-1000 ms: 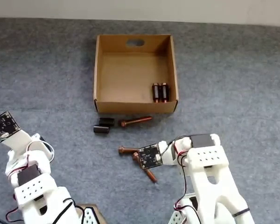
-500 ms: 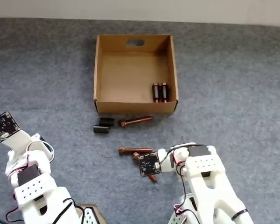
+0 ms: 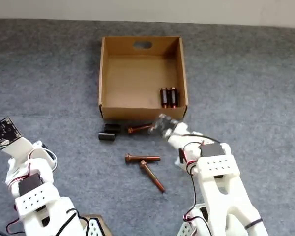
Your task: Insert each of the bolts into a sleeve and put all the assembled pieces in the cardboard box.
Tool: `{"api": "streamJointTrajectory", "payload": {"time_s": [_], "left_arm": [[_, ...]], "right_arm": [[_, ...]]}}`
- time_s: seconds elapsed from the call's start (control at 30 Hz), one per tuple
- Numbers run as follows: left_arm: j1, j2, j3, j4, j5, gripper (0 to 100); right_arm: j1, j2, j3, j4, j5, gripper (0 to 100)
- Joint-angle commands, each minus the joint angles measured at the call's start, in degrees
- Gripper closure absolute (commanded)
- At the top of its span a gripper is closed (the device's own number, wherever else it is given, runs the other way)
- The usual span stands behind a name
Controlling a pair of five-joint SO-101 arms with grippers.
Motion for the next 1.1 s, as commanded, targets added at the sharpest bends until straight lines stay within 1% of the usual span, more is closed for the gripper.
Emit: {"api": "streamJointTrajectory", "payload": {"time_s": [0.0, 0.13, 0.17, 0.43, 0.6, 0.67, 0.73, 0.8, 0.93, 1.07], "left_arm": [[1.01, -0.40, -1.71, -0.88, 0.09, 99], [1.01, -0.40, -1.71, -0.88, 0.09, 99], [1.01, -0.40, -1.71, -0.88, 0.09, 99], [1.01, -0.40, -1.71, -0.88, 0.09, 99], [1.01, -0.40, -1.71, -0.88, 0.09, 99], [1.01, -0.40, -1.71, -0.88, 0.09, 99], [1.01, -0.40, -1.71, -0.88, 0.09, 99], [1.01, -0.40, -1.71, -0.88, 0.09, 99], [1.01, -0.40, -1.71, -0.88, 0.09, 99], [1.01, -0.40, -1.71, -0.88, 0.09, 99]], "right_arm": [[0.40, -0.22, -0.48, -0.48, -13.01, 96.9], [0.48, -0.22, 0.57, -0.04, -18.02, 85.4], [0.48, -0.22, 0.92, -0.04, -18.64, 84.7], [0.48, -0.13, 4.26, -0.22, -18.81, 84.8], [0.31, -0.13, 3.74, -1.45, -18.64, 84.3], [-0.13, -0.13, 2.59, -3.74, -16.53, 84.3], [-1.54, -0.13, 2.59, -4.26, -12.40, 84.3], [-3.12, 0.22, 2.68, -4.26, -10.29, 84.3], [-3.38, 6.29, 1.80, -4.79, -9.85, 84.3], [-2.15, 16.31, -1.10, -8.31, -9.85, 84.3]]}}
